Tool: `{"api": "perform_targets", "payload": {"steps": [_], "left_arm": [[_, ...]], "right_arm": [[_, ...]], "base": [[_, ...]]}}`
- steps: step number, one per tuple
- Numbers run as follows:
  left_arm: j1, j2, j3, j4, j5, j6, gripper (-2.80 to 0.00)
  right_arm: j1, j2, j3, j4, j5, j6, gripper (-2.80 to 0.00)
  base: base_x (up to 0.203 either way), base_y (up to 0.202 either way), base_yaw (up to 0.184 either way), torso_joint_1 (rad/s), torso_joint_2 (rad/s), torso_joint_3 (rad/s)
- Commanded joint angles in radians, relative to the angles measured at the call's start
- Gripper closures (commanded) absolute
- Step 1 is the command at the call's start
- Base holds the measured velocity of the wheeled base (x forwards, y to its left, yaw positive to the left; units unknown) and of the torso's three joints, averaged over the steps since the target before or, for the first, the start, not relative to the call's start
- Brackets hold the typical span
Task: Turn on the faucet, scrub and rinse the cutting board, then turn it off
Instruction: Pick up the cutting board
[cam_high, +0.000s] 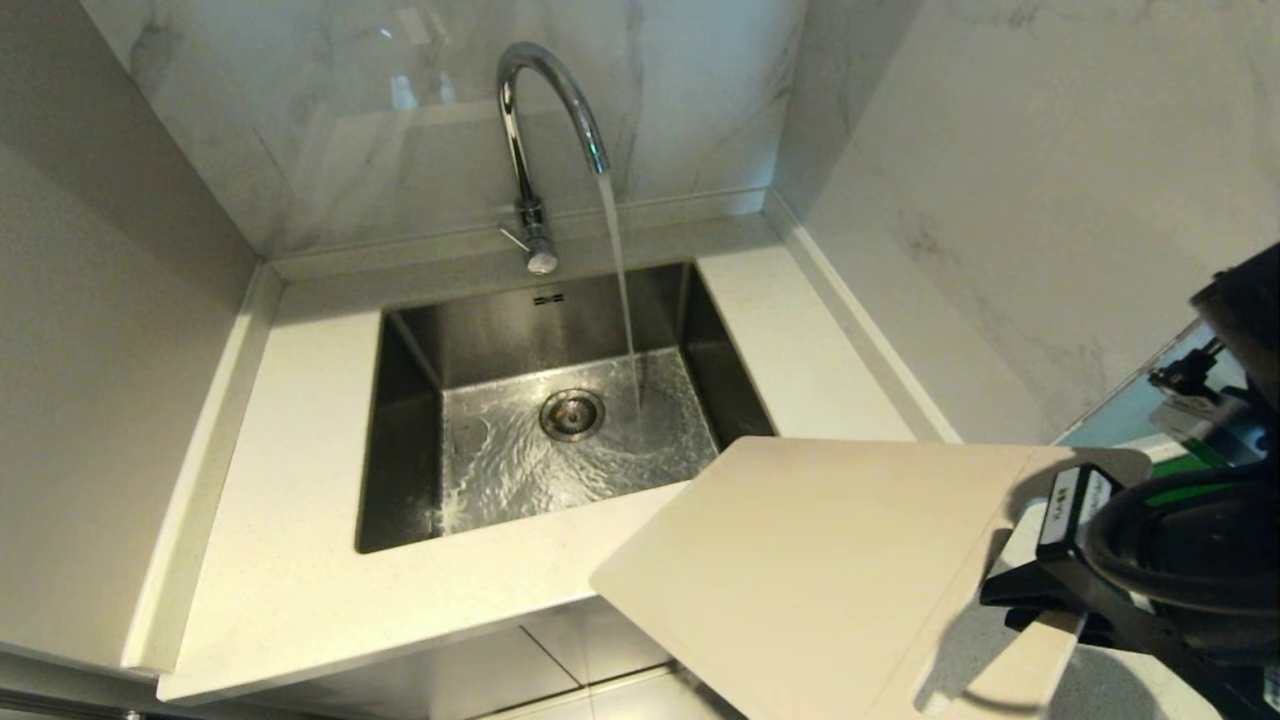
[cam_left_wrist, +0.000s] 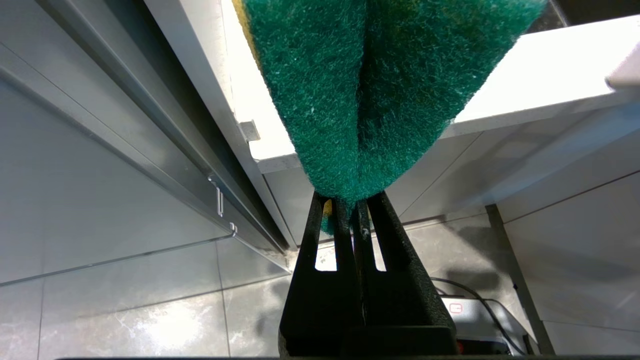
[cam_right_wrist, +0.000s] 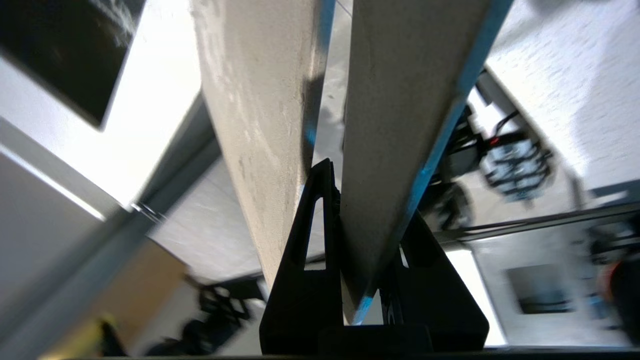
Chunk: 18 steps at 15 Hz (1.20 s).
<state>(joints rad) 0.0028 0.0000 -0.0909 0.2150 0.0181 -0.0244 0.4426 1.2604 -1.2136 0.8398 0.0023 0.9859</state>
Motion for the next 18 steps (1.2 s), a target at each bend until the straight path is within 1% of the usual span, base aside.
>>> {"api": "perform_targets", "payload": {"steps": [1, 2, 4, 8, 11, 15, 18], "left_arm": [[0.0, 0.002, 0.0, 0.001, 0.0, 0.0, 0.0], [0.0, 0.002, 0.0, 0.003, 0.0, 0.0, 0.0], [0.0, 0.002, 0.0, 0.001, 0.0, 0.0, 0.0], [0.0, 0.002, 0.0, 0.001, 0.0, 0.0, 0.0], [0.0, 0.002, -0.001, 0.001, 0.0, 0.0, 0.0], [0.0, 0.002, 0.0, 0.001, 0.0, 0.0, 0.0], [0.0, 0.002, 0.0, 0.001, 0.0, 0.0, 0.0]], "right_arm": [[-0.001, -0.1, -0.008, 0.002, 0.001, -0.142, 0.0], [-0.001, -0.117, -0.012, 0.002, 0.0, -0.202, 0.0], [-0.001, -0.143, -0.038, 0.002, -0.001, -0.265, 0.0], [-0.001, -0.155, -0.157, -0.027, 0.005, -0.273, 0.0], [-0.001, -0.129, -0.233, -0.045, 0.004, -0.273, 0.0], [-0.002, -0.127, -0.225, -0.062, 0.002, -0.276, 0.0], [-0.002, -0.14, -0.185, -0.062, 0.002, -0.276, 0.0]], "base": [[0.0, 0.0, 0.0, 0.0, 0.0, 0.0], [0.0, 0.0, 0.0, 0.0, 0.0, 0.0], [0.0, 0.0, 0.0, 0.0, 0.0, 0.0], [0.0, 0.0, 0.0, 0.0, 0.0, 0.0], [0.0, 0.0, 0.0, 0.0, 0.0, 0.0], [0.0, 0.0, 0.0, 0.0, 0.0, 0.0], [0.0, 0.0, 0.0, 0.0, 0.0, 0.0]]}}
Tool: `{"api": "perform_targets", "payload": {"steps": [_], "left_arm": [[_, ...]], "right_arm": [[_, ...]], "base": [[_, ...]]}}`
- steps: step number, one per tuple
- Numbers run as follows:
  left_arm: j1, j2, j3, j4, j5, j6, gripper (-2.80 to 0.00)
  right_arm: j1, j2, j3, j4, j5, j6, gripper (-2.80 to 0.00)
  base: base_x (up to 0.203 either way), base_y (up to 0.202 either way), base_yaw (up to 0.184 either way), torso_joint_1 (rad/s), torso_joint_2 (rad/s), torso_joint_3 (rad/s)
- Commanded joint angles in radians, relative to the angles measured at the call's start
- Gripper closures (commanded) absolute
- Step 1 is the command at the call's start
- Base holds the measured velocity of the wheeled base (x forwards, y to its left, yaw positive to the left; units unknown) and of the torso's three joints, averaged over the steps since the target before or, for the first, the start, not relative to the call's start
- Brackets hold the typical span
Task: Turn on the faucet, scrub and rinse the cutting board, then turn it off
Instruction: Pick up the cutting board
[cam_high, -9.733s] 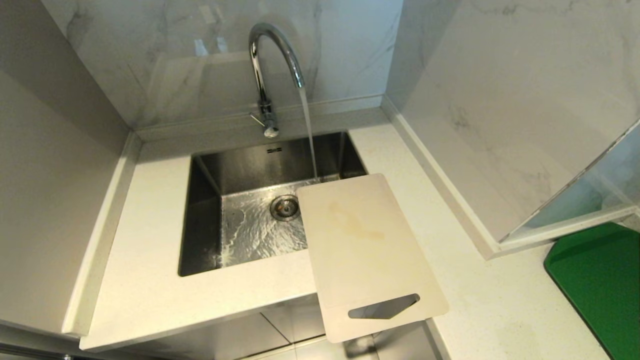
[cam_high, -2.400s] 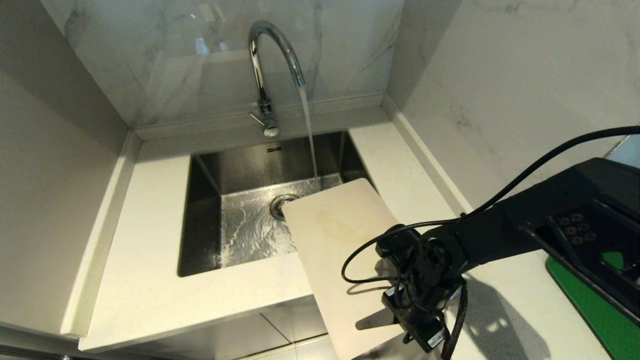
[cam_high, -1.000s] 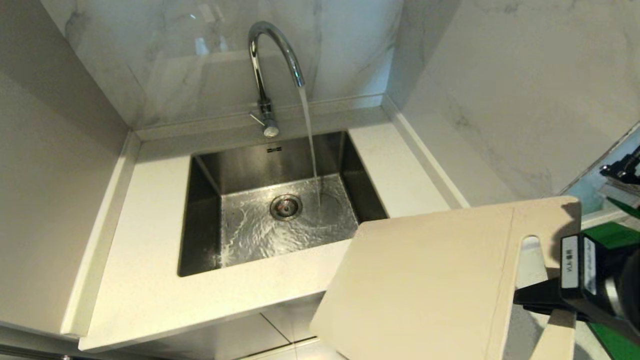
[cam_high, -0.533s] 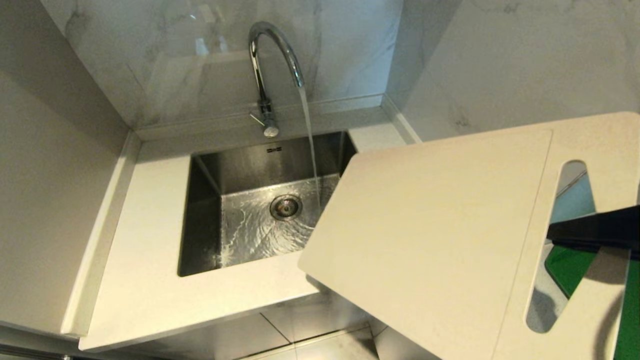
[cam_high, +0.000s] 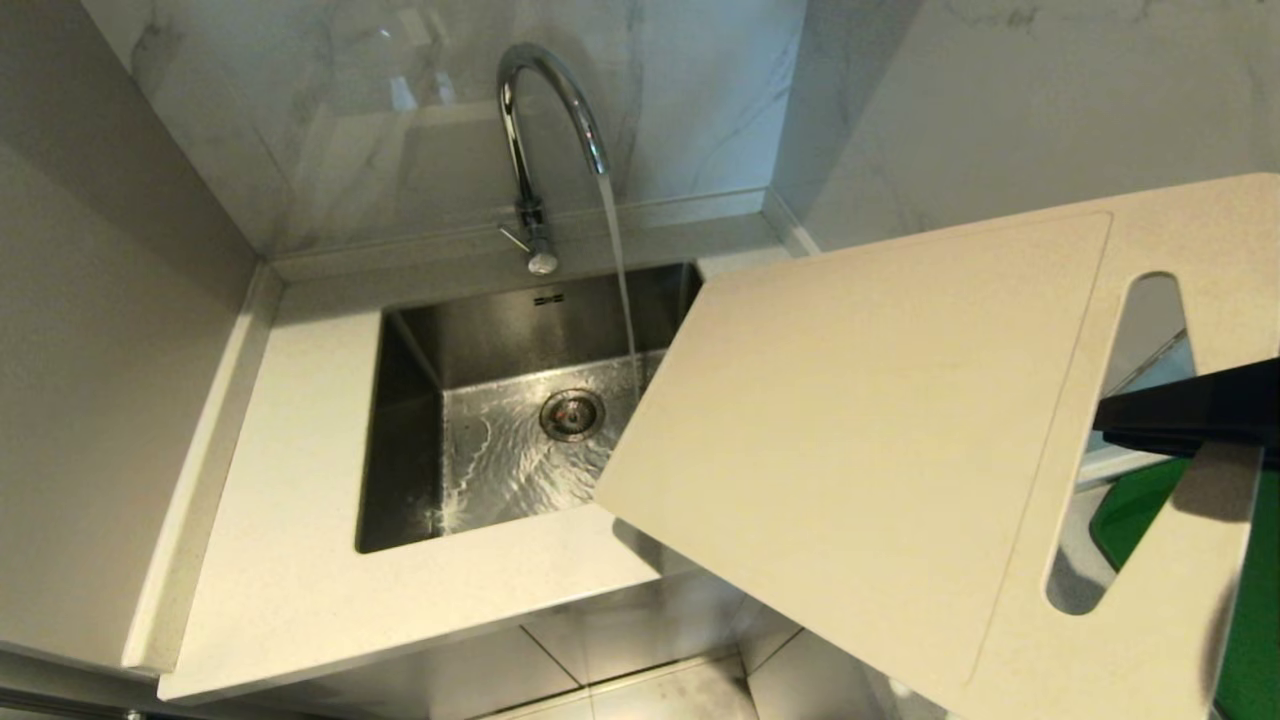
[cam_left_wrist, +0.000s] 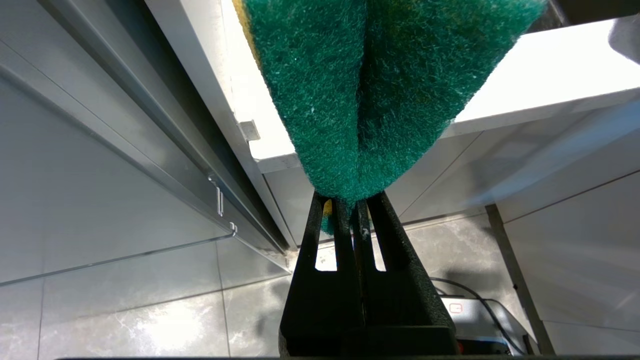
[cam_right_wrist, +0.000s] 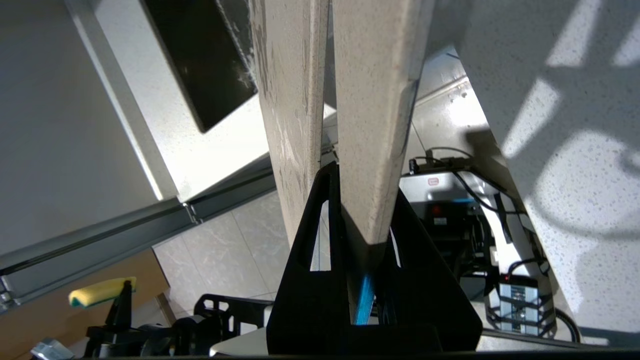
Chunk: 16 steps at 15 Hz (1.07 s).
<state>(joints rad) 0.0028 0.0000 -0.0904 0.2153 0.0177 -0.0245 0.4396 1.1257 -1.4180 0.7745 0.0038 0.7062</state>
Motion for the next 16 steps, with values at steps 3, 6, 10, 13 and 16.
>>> {"api": "perform_targets", "payload": {"steps": [3, 6, 10, 13, 16], "left_arm": [[0.0, 0.002, 0.0, 0.001, 0.001, 0.0, 0.0], [0.0, 0.002, 0.0, 0.001, 0.001, 0.0, 0.0], [0.0, 0.002, 0.0, 0.001, 0.001, 0.0, 0.0], [0.0, 0.002, 0.0, 0.001, 0.001, 0.0, 0.0], [0.0, 0.002, 0.0, 0.001, 0.002, 0.001, 0.0]], "right_arm": [[-0.001, 0.0, 0.051, 0.002, 0.001, 0.009, 0.0], [0.0, -0.005, 0.047, -0.001, 0.0, -0.01, 0.0], [-0.001, -0.007, 0.051, 0.002, -0.001, -0.053, 0.0], [-0.001, -0.01, 0.062, 0.003, -0.002, -0.053, 0.0], [-0.001, -0.024, 0.067, 0.005, -0.01, -0.056, 0.0]], "base": [[0.0, 0.0, 0.0, 0.0, 0.0, 0.0], [0.0, 0.0, 0.0, 0.0, 0.0, 0.0], [0.0, 0.0, 0.0, 0.0, 0.0, 0.0], [0.0, 0.0, 0.0, 0.0, 0.0, 0.0], [0.0, 0.0, 0.0, 0.0, 0.0, 0.0]]}}
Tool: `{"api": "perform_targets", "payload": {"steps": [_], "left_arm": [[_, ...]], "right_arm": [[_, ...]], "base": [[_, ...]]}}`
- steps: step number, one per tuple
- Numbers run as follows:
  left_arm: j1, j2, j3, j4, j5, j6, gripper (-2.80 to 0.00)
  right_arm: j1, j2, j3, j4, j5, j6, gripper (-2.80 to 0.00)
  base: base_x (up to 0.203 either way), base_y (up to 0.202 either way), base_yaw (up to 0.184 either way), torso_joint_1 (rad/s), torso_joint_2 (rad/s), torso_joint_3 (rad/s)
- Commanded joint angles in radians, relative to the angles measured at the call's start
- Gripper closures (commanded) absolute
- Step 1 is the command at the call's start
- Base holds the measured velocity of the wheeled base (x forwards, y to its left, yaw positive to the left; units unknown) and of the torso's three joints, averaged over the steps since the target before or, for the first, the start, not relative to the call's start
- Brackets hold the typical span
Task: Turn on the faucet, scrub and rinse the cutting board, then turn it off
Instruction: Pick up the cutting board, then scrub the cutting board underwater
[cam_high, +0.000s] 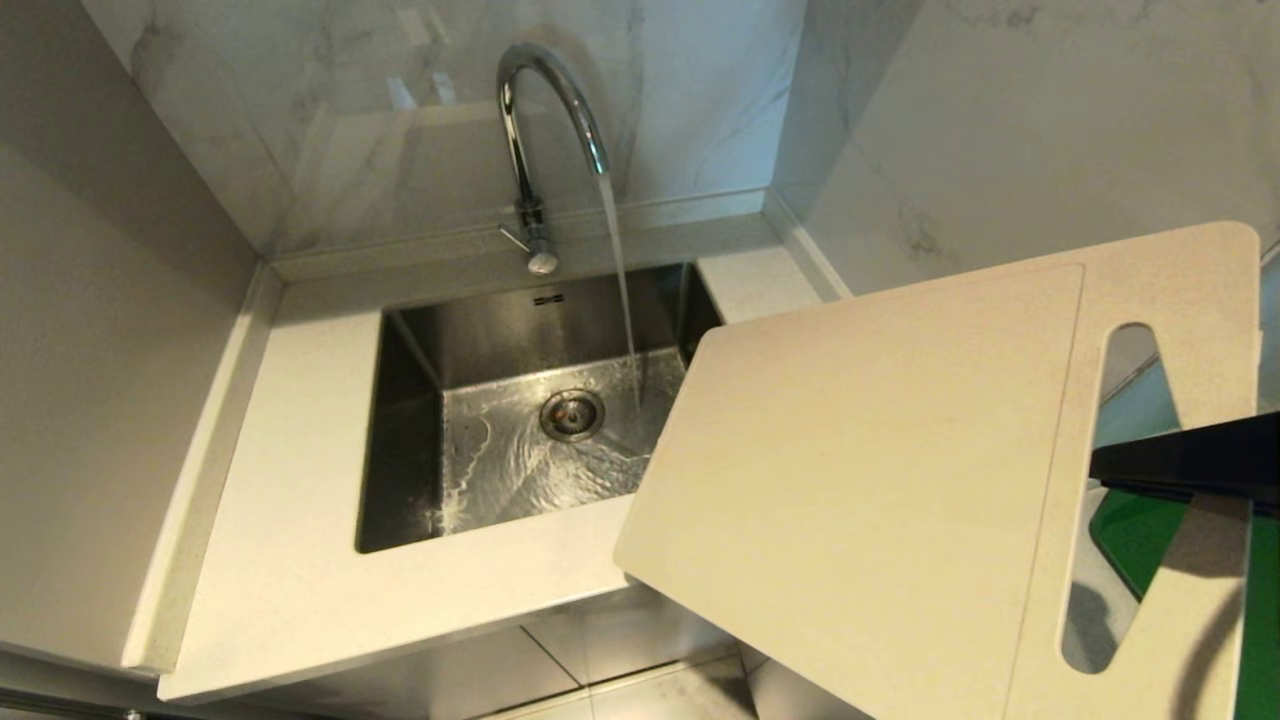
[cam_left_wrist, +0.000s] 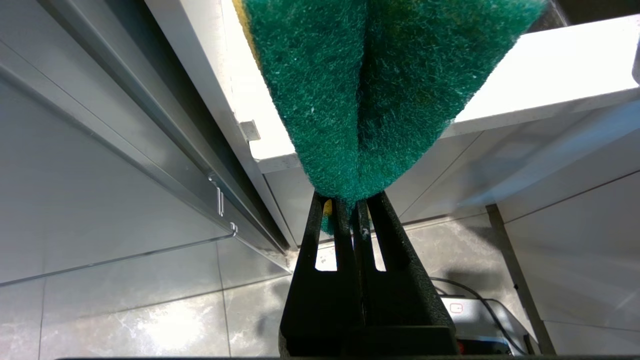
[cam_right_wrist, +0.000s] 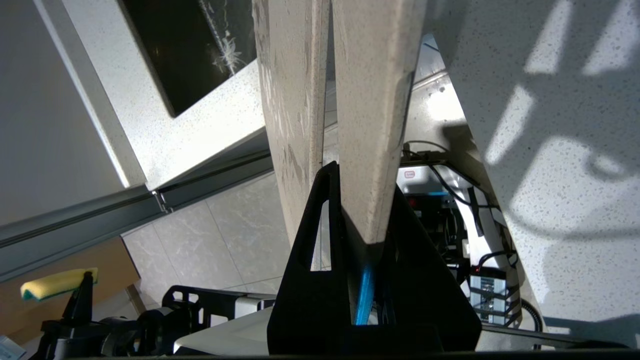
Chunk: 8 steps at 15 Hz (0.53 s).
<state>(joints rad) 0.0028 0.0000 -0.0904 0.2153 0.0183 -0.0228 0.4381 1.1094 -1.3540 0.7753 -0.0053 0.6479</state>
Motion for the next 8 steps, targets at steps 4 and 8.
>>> {"api": "perform_targets", "payload": {"steps": [4, 8], "left_arm": [[0.0, 0.002, 0.0, 0.001, 0.0, 0.005, 0.0], [0.0, 0.002, 0.001, 0.001, 0.0, 0.012, 0.0]], "right_arm": [[0.001, -0.033, 0.042, 0.002, -0.007, 0.002, 0.0], [0.001, -0.074, 0.083, 0.001, -0.007, 0.002, 0.0]], "base": [[0.0, 0.0, 0.0, 0.0, 0.0, 0.0], [0.0, 0.0, 0.0, 0.0, 0.0, 0.0]]}}
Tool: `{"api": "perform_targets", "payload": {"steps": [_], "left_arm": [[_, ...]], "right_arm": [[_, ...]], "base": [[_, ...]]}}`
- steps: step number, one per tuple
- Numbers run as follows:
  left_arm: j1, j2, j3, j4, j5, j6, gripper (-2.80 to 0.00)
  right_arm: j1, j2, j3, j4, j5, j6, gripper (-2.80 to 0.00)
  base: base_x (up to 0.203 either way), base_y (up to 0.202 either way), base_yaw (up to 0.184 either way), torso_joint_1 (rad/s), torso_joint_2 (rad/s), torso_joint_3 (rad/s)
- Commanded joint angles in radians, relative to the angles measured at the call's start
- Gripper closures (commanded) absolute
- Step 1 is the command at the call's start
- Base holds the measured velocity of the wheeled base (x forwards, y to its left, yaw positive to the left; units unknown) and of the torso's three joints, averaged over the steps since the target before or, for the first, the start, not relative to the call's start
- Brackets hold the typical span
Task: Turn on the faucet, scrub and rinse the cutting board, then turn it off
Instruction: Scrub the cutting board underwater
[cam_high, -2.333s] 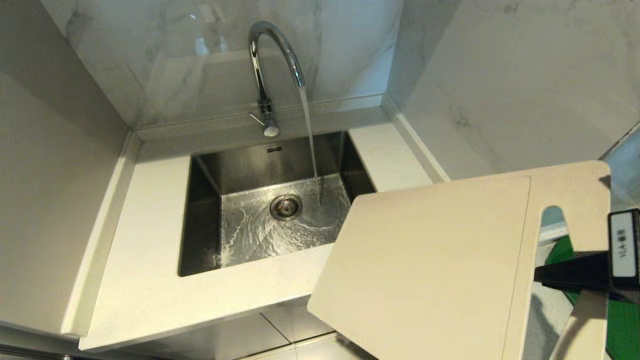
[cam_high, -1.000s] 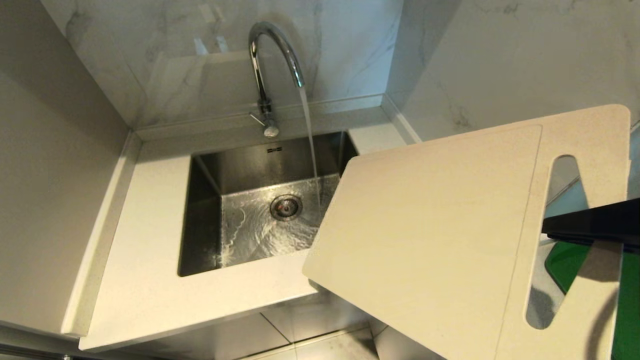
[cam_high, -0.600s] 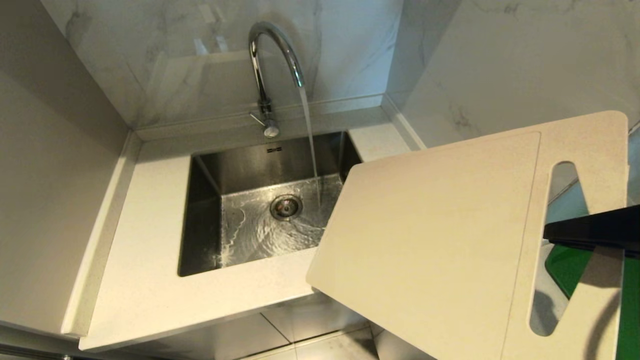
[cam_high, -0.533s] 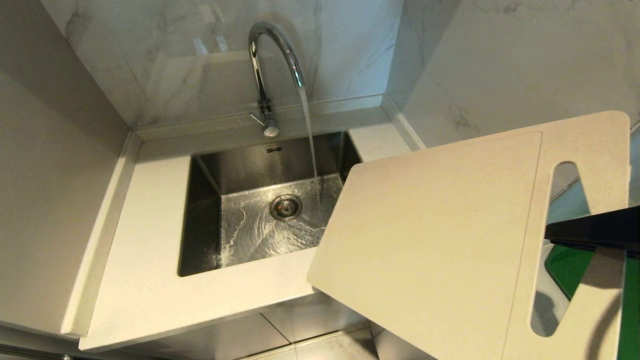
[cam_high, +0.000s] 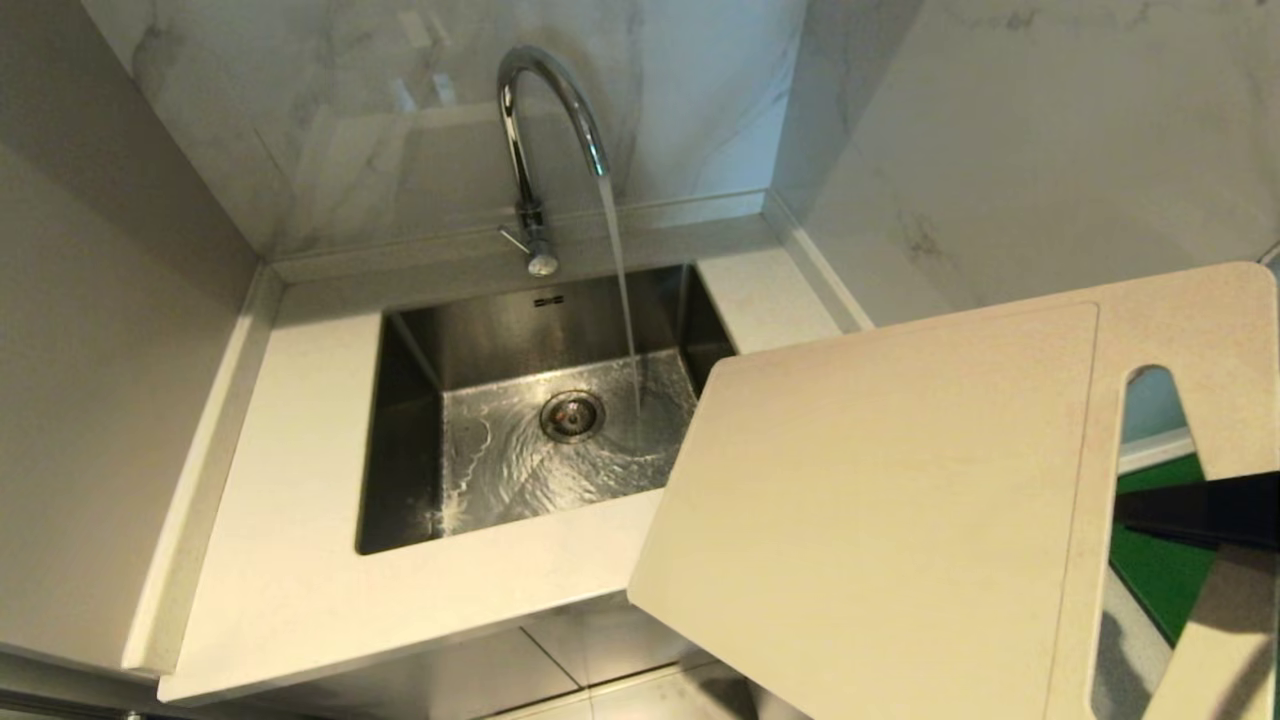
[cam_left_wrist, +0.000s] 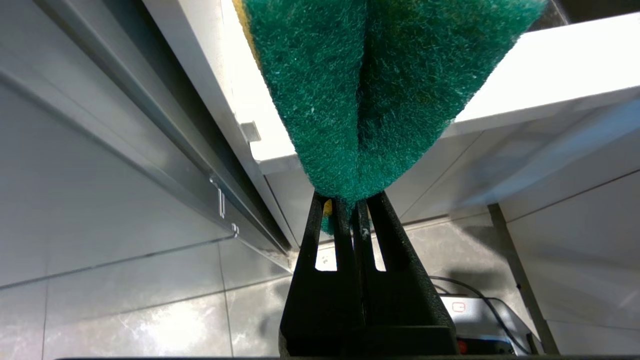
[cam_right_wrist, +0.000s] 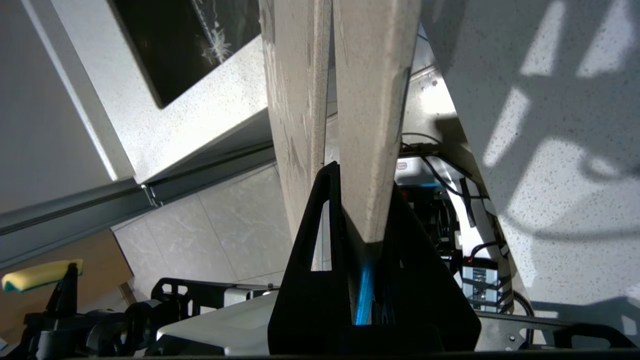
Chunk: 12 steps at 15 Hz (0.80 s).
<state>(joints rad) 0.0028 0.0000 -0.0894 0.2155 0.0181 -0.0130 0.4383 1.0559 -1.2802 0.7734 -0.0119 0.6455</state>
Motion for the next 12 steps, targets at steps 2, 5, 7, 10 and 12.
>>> {"api": "perform_targets", "payload": {"steps": [2, 5, 7, 10, 12], "left_arm": [[0.0, 0.002, 0.0, 0.001, 0.0, 0.004, 0.0], [0.0, 0.002, 0.002, 0.001, 0.0, 0.004, 0.0], [0.0, 0.002, 0.001, 0.001, -0.001, 0.004, 0.0], [0.0, 0.002, 0.002, 0.001, -0.004, 0.019, 0.0], [0.0, 0.002, 0.0, 0.001, -0.004, 0.019, 0.0]], "right_arm": [[0.0, -0.027, 0.01, 0.003, 0.0, 0.003, 0.0], [0.0, -0.031, 0.01, 0.003, 0.0, 0.002, 0.0], [0.0, -0.031, 0.01, 0.003, 0.0, 0.002, 0.0], [0.0, -0.031, 0.012, 0.003, 0.001, 0.002, 0.0], [0.0, -0.033, 0.012, 0.004, 0.001, 0.002, 0.0]], "base": [[0.112, 0.0, 0.023, -0.01, -0.01, 0.011], [0.197, 0.0, -0.001, 0.017, 0.01, -0.002], [0.236, 0.0, -0.039, 0.003, 0.0, 0.005], [0.169, 0.0, 0.017, 0.002, 0.0, 0.002], [0.193, 0.0, -0.011, 0.004, 0.0, 0.004]]}}
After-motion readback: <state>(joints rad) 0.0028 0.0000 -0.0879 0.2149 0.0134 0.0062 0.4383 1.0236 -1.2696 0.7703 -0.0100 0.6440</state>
